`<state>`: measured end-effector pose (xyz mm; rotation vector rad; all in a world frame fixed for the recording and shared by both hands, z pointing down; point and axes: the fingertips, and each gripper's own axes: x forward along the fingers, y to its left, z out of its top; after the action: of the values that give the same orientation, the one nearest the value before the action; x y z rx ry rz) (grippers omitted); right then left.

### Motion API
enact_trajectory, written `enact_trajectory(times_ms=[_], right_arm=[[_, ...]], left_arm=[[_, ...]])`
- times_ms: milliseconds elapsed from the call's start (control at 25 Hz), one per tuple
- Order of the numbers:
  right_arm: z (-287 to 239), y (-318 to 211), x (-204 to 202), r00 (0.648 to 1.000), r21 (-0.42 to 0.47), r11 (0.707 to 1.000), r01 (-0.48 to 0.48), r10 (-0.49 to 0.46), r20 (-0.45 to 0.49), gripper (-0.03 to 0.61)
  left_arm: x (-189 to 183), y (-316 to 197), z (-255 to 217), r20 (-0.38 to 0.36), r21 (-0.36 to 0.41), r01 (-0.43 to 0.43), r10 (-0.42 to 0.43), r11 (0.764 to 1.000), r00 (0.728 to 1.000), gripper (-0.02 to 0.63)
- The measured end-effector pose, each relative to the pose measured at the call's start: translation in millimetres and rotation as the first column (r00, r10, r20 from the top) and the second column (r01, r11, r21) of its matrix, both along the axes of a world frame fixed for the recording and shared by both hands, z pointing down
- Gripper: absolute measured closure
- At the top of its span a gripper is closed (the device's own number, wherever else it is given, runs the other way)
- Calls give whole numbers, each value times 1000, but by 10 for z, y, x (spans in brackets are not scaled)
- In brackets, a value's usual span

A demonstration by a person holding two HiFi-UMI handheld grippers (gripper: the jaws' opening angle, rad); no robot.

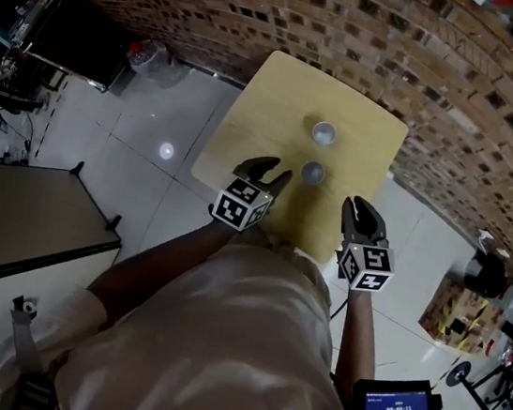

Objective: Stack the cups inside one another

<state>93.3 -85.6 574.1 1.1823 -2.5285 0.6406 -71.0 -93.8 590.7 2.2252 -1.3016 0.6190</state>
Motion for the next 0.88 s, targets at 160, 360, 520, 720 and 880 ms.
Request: enact_trajectory(times_ms=[160,360,520,720,880], right_arm=[[35,-26,27,1000,-6,1000,13,-13,-2,511],[114,-14,72,1000,-18,1000,5,-5,1,511],[215,-9,136,1000,-42,999,-12,12,-7,510],[343,116,146,998,-70,996,-51,49,-25,509],[370,163,173,995,-91,991,-94,92,-26,509]], left_arm=[[14,75,97,16,-19,12,-11,1000,1000,445],[-25,78,223,33,-37,24,-23,999,999,445],[-44,54,278,40,-53,20,-18,998,999,445],[-171,74,325,37,-62,7,-5,998,999,445],[-289,42,353,37,-82,1,2,997,999,446]])
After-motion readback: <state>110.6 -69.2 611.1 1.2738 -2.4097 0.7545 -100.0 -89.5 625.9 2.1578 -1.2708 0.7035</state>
